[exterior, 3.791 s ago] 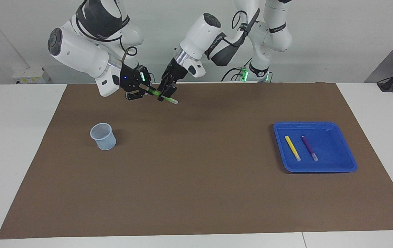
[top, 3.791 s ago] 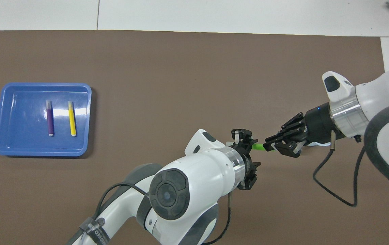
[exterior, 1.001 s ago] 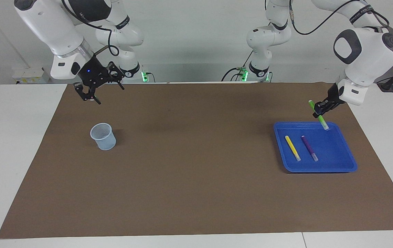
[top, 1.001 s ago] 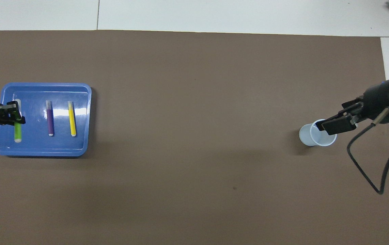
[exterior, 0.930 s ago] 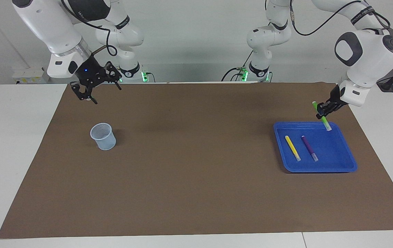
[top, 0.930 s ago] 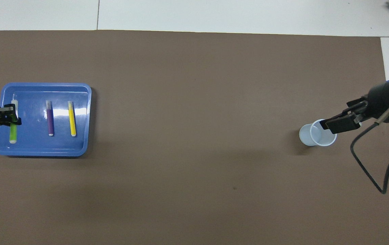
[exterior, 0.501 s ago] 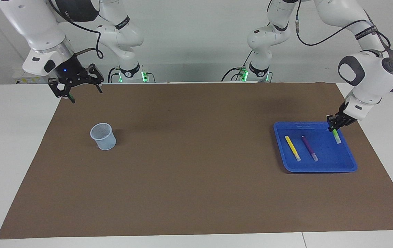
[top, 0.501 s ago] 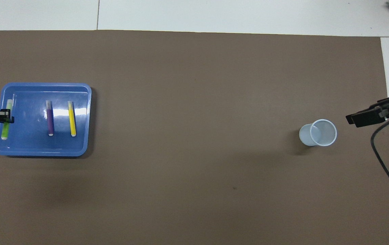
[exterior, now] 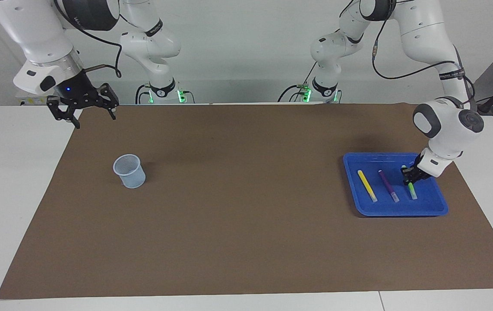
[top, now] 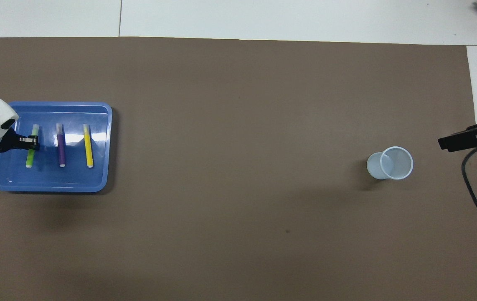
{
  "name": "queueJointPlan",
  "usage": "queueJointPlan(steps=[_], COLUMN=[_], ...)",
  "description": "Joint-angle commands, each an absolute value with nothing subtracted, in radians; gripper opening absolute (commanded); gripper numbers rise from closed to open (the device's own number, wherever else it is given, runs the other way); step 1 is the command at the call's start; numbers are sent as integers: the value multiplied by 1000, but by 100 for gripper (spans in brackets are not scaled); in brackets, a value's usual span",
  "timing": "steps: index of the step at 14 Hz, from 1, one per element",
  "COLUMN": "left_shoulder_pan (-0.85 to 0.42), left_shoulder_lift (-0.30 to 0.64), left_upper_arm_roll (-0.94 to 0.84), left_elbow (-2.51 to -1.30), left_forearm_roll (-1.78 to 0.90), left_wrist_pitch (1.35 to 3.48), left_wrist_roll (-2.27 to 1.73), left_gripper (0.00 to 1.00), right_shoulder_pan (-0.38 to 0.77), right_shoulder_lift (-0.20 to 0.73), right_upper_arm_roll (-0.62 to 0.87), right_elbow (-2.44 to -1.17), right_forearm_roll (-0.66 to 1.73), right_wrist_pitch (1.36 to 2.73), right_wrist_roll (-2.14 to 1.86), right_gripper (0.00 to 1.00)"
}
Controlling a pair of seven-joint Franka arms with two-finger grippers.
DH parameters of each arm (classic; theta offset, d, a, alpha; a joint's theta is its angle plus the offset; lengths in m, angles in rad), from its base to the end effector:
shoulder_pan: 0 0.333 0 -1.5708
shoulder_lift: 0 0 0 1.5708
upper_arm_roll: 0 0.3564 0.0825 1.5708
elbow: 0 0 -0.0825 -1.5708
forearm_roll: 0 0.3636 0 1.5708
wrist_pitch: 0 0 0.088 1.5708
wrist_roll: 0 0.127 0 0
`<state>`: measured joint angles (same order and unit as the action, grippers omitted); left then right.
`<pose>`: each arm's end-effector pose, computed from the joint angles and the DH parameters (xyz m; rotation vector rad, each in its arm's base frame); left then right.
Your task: Right arm passes pens to left for tray arrangement
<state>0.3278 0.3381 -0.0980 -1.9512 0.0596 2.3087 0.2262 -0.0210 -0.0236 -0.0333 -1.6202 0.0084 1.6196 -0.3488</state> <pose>0.5971 0.1455 0.3402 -3.1244 0.0471 -0.0284 0.5298 -0.0280 0.6394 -3.1031 -0.4598 -0.0382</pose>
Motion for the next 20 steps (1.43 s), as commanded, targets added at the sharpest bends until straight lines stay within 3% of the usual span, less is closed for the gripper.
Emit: queueJointPlan(steps=[1,2,3,4,10,20], left_shoulder_pan=[337,336,337,341,339,321], left_shoulder_lift=[333,333,333,331,289,20], left_upper_arm_roll=[-103,-103,-103,-103,-103,-95], left_elbow=[-1976,-1977,-1976,-1968,-1790,-1787], left_forearm_roll=[83,83,83,83,81,-11], left_wrist_pitch=[2362,2359,2359,2352,2051,1744], left_wrist_roll=[229,229,229,230,225,212], left_gripper=[0,0,59,100,100,100], right_shoulder_pan=[-12,-14,-14,-14,-14,32], right_shoulder_lift=[-12,-11,-11,-11,-11,-8], right_upper_arm_roll=[-51,-51,-51,-51,-63,-103], right_elbow=[-1603,-1600,-1597,-1597,-1600,-1598], right_forearm_roll=[-14,-14,-12,-9,-5,-2], right_wrist_pitch=[1634,1634,1635,1644,1649,1649], right_wrist_roll=[-308,-308,-308,-304,-233,-198], right_gripper=[100,100,100,100,100,100])
